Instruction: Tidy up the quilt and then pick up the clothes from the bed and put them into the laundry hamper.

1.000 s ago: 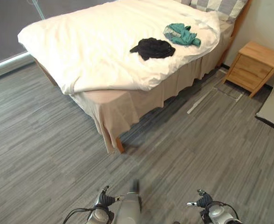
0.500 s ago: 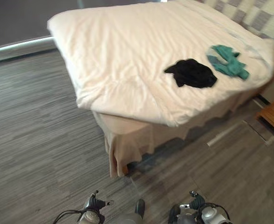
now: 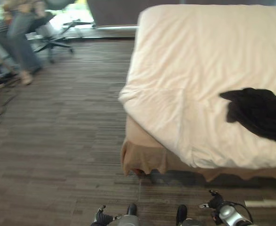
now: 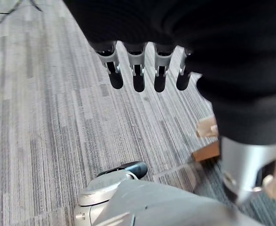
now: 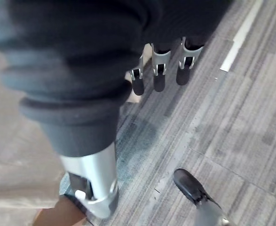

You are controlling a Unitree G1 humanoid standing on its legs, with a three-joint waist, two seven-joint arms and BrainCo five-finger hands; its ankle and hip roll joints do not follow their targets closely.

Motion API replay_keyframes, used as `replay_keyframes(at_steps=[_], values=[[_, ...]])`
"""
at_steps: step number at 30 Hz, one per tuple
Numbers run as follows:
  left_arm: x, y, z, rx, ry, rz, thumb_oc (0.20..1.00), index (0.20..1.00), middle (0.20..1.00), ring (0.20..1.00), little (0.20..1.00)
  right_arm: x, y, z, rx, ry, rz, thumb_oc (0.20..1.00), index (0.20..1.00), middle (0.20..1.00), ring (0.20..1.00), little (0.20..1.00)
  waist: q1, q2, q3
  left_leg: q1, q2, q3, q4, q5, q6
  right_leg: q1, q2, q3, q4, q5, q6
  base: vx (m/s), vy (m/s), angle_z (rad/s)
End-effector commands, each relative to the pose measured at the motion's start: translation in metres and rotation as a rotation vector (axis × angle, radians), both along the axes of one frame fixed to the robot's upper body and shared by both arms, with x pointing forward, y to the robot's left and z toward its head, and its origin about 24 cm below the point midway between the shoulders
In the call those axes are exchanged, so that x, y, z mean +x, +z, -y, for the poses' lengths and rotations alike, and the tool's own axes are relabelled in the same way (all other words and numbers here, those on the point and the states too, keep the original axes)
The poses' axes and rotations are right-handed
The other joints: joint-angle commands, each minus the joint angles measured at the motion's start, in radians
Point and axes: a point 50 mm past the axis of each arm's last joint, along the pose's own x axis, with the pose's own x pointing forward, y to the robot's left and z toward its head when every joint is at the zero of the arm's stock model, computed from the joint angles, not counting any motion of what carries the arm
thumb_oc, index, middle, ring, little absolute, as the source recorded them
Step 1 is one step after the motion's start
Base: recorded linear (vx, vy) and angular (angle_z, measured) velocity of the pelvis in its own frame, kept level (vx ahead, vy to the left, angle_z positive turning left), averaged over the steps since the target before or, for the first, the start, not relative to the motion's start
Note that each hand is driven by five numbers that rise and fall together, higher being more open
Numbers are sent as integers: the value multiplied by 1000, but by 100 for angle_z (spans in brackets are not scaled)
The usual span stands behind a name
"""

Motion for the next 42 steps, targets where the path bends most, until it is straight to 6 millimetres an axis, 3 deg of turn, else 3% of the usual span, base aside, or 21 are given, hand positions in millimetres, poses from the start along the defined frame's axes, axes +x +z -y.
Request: replay_keyframes(at_steps=[1,4,6,10,12,13,14,16,17,19,20,21,22,24,27,30,32,34,37,40,42], values=[[31,18,-33,55,152,139,1000,1000,1000,1000,1000,2,-1,-3,33,-85,27,1000,1000,1000,1000,1000,-11,28,-10,57,-24,25,35,-104,29,-10,-91,8,-5,-67,162,10,-16,-7],[36,32,-59,31,399,288,1000,1000,1000,1000,1000,-14,-6,5,6,-106,-24,1000,1000,1000,1000,1000,-10,54,-26,75,-21,66,-9,-79,27,1,-82,-10,-5,-80,152,45,25,32],[76,79,-97,130,425,571,1000,1000,1000,1000,1000,-31,-11,6,4,-121,-46,1000,1000,1000,1000,1000,-13,60,-20,83,-3,71,-37,-42,12,18,-84,-35,-5,-77,151,28,31,41],[133,179,-115,331,105,951,1000,1000,1000,1000,1000,-61,-20,2,20,-102,-111,1000,1000,1000,1000,1000,-18,66,-23,104,11,81,-55,-41,9,36,-78,-50,-5,-74,161,28,-6,6],[150,221,-105,368,-53,1097,1000,1000,1000,1000,1000,-72,-23,3,20,-97,-151,1000,1000,1000,1000,1000,-20,66,-25,108,8,77,-56,-45,11,37,-79,-47,-5,-72,163,6,5,-7],[149,222,-105,370,-53,1095,1000,1000,1000,1000,1000,-73,-23,3,21,-96,-152,1000,1000,1000,1000,1000,-20,65,-25,108,8,78,-56,-46,11,37,-80,-46,-5,-73,164,42,19,-2],[165,262,-81,409,-270,1228,1000,1000,1000,1000,1000,-79,-24,5,22,-94,-185,1000,1000,1000,1000,1000,-29,65,-22,122,5,80,-55,-60,13,44,-83,-37,-5,-74,168,0,0,0],[171,274,-71,425,-335,1267,1000,1000,1000,1000,1000,-78,-24,5,25,-89,-189,1000,1000,1000,1000,1000,-35,62,-24,118,0,84,-55,-58,16,35,-86,-30,-5,-65,171,17,12,-1],[180,287,-59,449,-407,1313,1000,1000,1000,1000,1000,-74,-24,6,23,-82,-184,1000,1000,1000,1000,1000,-46,61,-18,118,-5,87,-55,-62,19,26,-88,-20,-5,-58,174,6,48,-3],[200,329,-9,580,-720,1425,1000,1000,1000,1000,1000,-69,-23,5,13,-45,-182,1000,1000,1000,1000,1000,-75,61,-9,117,-13,108,-60,-78,25,-2,-95,10,-2,-47,187,-11,52,-10],[201,330,-8,581,-721,1427,1000,1000,1000,1000,1000,-69,-23,5,14,-47,-180,1000,1000,1000,1000,1000,-71,60,-10,113,-15,109,-62,-72,25,-7,-96,11,-4,-42,186,-32,39,-35],[209,348,20,619,-837,1502,1000,1000,1000,1000,1000,-64,-21,3,13,-31,-169,1000,1000,1000,1000,1000,-95,60,-8,104,-19,119,-66,-73,26,-30,-101,22,-5,-32,193,-28,23,-41],[210,349,22,619,-842,1506,1000,1000,1000,1000,1000,-63,-21,3,14,-37,-167,1000,1000,1000,1000,1000,-88,59,-8,101,-19,120,-66,-72,27,-33,-101,23,-5,-31,194,-37,47,-46],[234,369,52,652,-891,1565,1000,1000,1000,1000,1000,-47,-16,3,2,34,-124,1000,1000,1000,1000,1000,-135,59,13,74,-20,137,-66,-64,28,-84,-104,45,-1,-15,199,-81,38,-30],[263,387,65,753,-865,1544,1000,1000,1000,1000,1000,-28,-8,5,-21,71,-75,1000,1000,1000,1000,1000,-156,56,57,36,-21,140,-65,-50,29,-142,-105,64,9,-1,199,-140,17,-31],[281,402,65,885,-836,1507,1000,1000,1000,1000,1000,-6,1,5,-30,85,-6,1000,1000,1000,1000,1000,-168,47,105,-4,-18,140,-54,-38,29,-191,-106,83,28,7,198,-161,-8,-20],[298,424,51,1066,-755,1433,1000,1000,1000,1000,1000,25,15,0,-36,102,103,1000,1000,1000,1000,1000,-180,26,175,-84,-6,144,-2,-26,24,-267,-110,106,64,16,197,-233,-64,-12],[306,438,38,1181,-701,1355,1000,1000,1000,1000,1000,35,22,-3,-35,115,155,1000,1000,1000,1000,1000,-186,13,210,-141,7,143,39,-21,20,-308,-116,108,84,18,195,-181,-69,-12],[312,439,20,1262,-653,1236,1000,1000,1000,1000,1000,41,25,-9,-4,107,199,1000,1000,1000,1000,1000,-197,-1,252,-189,21,142,62,-17,18,-348,-122,105,100,20,196,-105,-57,-4],[312,435,11,1282,-669,1178,620,620,620,620,620,32,19,-12,23,85,178,1000,1000,1000,1000,1000,-197,-8,276,-213,29,141,71,-11,13,-373,-126,103,108,21,194,-55,-46,1],[310,433,8,1269,-673,1184,473,473,473,473,473,28,17,-13,30,82,168,1000,1000,1000,1000,1000,-196,-8,278,-215,32,141,71,-10,11,-375,-126,104,107,21,193,-5,-14,6]])
